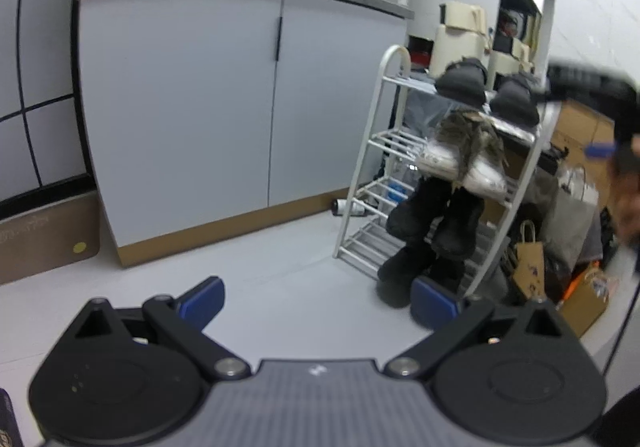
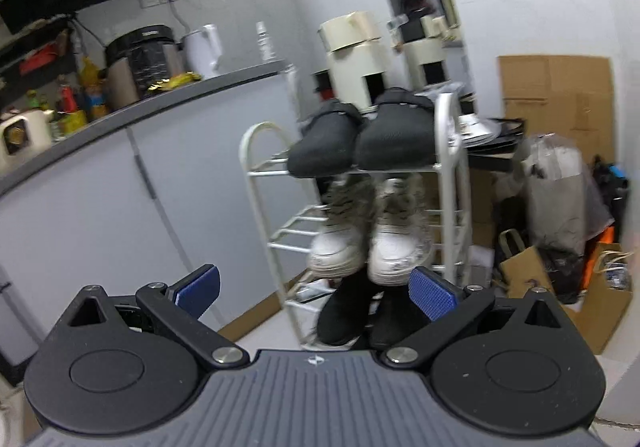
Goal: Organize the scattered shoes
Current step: 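Withdraw the right tool from the rack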
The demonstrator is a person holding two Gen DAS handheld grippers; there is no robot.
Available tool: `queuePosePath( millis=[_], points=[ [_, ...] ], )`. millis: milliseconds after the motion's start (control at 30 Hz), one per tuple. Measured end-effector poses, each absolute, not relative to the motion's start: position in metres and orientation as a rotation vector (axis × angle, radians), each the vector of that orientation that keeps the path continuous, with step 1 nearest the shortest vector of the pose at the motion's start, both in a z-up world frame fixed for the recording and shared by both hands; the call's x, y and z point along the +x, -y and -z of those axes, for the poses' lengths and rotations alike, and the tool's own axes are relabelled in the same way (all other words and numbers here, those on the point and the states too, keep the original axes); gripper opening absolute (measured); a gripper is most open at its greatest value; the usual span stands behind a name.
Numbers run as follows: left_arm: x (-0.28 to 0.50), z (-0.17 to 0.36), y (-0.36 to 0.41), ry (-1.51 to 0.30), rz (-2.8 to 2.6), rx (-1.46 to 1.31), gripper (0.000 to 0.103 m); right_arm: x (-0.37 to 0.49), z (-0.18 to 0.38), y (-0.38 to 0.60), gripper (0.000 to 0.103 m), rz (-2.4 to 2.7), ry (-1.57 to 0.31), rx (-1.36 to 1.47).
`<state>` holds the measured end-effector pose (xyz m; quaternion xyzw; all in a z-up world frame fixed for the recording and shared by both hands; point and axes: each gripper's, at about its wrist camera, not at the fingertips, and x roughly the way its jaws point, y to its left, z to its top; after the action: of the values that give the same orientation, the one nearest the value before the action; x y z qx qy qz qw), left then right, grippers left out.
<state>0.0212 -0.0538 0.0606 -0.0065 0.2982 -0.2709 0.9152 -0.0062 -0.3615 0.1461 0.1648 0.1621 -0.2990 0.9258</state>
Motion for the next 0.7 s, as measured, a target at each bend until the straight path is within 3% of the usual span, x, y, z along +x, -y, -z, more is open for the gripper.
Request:
queuePosePath(
  millis=[200,700],
  points=[
    [0.029,-0.061,0.048,-0.567,0.487,0.000,0.101,-0.002,-0.108,0.351,0.103,0.634,-0.334,0.307],
    [0.039,-0.066,0.051,-0.587,0.509,-0.029,0.101,0.003,-0.098,0.322,0.103,0.657,-0.434,0.207]
  ],
)
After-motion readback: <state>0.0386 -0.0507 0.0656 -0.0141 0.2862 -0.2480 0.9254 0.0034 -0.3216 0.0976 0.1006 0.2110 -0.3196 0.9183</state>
